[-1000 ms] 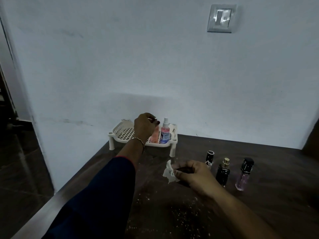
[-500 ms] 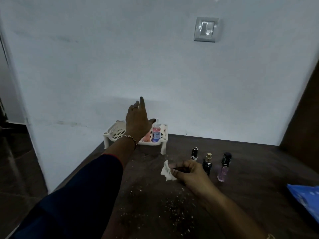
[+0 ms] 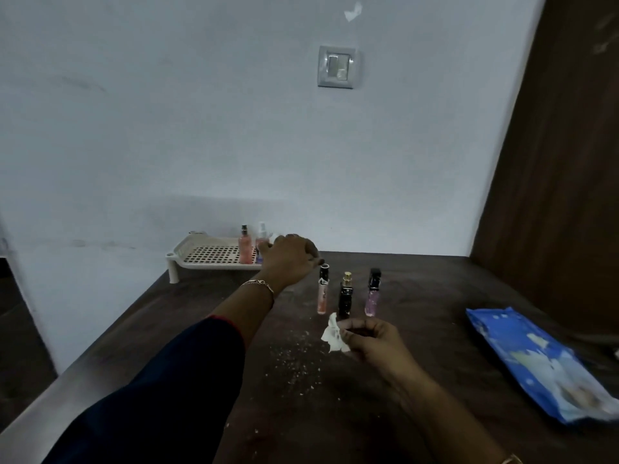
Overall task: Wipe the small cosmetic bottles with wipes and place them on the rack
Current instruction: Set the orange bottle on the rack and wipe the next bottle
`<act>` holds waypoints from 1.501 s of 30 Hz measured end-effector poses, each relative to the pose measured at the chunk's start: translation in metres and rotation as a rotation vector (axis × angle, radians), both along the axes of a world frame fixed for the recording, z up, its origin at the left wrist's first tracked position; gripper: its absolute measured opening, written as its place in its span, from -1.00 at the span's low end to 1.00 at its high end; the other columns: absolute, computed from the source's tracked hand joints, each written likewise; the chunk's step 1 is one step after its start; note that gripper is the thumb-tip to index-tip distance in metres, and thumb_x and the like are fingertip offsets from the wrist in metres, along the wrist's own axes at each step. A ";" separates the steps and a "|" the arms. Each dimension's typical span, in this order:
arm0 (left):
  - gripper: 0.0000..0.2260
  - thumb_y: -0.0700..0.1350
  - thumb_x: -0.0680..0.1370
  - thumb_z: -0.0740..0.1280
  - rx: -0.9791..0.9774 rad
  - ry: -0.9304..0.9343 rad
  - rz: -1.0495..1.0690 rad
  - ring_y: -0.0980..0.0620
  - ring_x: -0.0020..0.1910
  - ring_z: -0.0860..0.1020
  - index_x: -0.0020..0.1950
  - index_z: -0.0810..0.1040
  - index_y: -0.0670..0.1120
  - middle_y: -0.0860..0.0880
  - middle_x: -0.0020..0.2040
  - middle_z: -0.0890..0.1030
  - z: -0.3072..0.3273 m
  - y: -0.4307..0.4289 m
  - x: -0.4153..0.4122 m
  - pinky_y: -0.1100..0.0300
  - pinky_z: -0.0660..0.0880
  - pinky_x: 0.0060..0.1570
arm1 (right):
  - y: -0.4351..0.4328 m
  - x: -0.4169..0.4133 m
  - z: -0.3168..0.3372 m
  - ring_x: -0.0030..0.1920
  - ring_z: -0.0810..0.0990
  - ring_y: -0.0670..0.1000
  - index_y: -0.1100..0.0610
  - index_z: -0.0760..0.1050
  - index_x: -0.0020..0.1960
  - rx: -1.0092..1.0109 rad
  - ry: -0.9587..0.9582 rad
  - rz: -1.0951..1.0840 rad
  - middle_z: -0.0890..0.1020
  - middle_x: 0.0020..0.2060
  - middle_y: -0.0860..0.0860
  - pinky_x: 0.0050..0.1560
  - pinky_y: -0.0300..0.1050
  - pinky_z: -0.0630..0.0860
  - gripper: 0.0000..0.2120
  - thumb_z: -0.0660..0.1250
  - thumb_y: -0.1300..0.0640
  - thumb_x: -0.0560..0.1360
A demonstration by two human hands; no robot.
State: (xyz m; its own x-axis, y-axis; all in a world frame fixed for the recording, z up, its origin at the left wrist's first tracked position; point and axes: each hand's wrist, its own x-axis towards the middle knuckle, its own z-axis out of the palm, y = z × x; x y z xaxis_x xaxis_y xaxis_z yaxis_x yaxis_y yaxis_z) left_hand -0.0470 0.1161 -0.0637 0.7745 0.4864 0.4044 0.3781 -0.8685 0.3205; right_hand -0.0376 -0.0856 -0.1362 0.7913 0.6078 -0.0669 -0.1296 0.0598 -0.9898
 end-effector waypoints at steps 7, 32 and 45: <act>-0.78 0.19 0.44 0.35 -0.047 -0.011 -0.013 0.08 0.13 0.50 -0.03 0.61 0.12 0.17 0.02 0.65 -0.014 -0.003 0.012 -0.11 0.21 0.23 | -0.022 0.013 -0.009 -0.31 0.65 0.01 0.20 0.64 -0.20 0.001 0.038 -0.053 0.71 -0.25 0.13 -0.32 -0.16 0.57 -0.87 0.37 0.37 0.43; -0.72 0.10 0.28 0.48 -0.436 -0.271 -0.364 0.18 -0.16 0.64 -0.09 0.51 0.15 0.10 -0.21 0.67 -0.044 -0.096 -0.037 -0.06 0.53 0.11 | -0.081 0.022 -0.002 -0.19 0.64 -0.08 0.18 0.59 0.00 0.242 -0.002 -0.306 0.68 -0.16 0.06 -0.23 -0.33 0.55 -0.82 0.31 0.38 0.47; -0.69 -0.10 0.38 0.48 -0.424 -0.253 -0.338 0.31 -0.16 0.53 0.07 0.51 0.00 0.12 -0.14 0.64 -0.039 -0.127 -0.051 0.71 0.15 -0.11 | -0.058 0.028 0.034 -0.07 0.57 -0.13 -0.07 0.58 -0.12 -0.197 -0.894 -0.087 0.61 -0.11 -0.09 -0.07 -0.31 0.44 -0.73 0.32 0.31 0.49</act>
State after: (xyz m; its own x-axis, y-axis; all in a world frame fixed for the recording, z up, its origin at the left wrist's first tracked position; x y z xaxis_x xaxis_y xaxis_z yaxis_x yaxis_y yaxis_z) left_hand -0.0977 -0.0110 -0.1028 0.8193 0.3893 0.4209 -0.0301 -0.7039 0.7097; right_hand -0.0097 -0.1435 -0.1021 0.6410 0.5859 0.4959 0.6859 -0.1471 -0.7127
